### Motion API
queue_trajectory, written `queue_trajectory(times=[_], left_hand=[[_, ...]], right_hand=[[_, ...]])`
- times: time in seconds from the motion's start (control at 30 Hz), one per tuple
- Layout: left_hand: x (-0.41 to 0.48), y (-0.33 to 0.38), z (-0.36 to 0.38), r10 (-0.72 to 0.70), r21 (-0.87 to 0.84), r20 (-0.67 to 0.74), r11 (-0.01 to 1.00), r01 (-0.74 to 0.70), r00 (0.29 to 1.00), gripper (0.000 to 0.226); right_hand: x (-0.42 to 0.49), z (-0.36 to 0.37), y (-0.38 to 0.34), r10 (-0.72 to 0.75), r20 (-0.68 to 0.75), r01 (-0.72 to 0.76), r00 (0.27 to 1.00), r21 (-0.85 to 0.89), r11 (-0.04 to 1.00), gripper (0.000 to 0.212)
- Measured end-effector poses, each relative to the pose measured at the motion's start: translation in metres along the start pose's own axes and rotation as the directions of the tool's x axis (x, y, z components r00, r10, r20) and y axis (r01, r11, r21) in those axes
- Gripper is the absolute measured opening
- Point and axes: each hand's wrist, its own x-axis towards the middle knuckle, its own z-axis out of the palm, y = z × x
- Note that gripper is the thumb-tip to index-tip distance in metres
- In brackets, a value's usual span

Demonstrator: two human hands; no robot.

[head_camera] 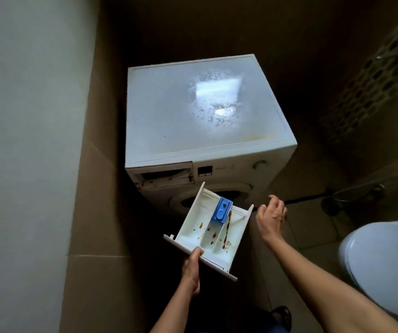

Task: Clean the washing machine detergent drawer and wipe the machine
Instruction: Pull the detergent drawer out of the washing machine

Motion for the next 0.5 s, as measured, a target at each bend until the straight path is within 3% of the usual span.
queue_trajectory(times=[0.07, 0.2, 0.3, 0.4, 0.5], left_hand=[[-0.004, 0.005, 0.020, 0.003, 0.057, 0.041, 0.998, -0.005, 0.999, 0.060], [-0.017, 0.014, 0.071, -0.020, 0.223, 0.122, 0.975, -0.008, 0.992, 0.066], [-0.036, 0.014, 0.120, -0.047, 0.340, 0.201, 0.940, -0.025, 0.978, 0.069], [-0.055, 0.008, 0.169, -0.065, 0.430, 0.316, 0.899, -0.082, 0.946, 0.062], [-0.065, -0.006, 0.219, -0.070, 0.532, 0.431, 0.825, -0.191, 0.900, 0.074]], right_hand=[[0.003, -0.023, 0.026, 0.094, -0.071, -0.092, 0.993, 0.031, 0.995, 0.046], [0.007, -0.069, 0.079, 0.285, -0.153, -0.275, 0.946, 0.086, 0.958, 0.025], [0.008, -0.107, 0.119, 0.385, -0.200, -0.355, 0.901, 0.173, 0.919, 0.024], [0.004, -0.150, 0.157, 0.451, -0.248, -0.418, 0.857, 0.175, 0.891, 0.026], [0.000, -0.189, 0.208, 0.517, -0.285, -0.461, 0.807, 0.243, 0.853, 0.029]])
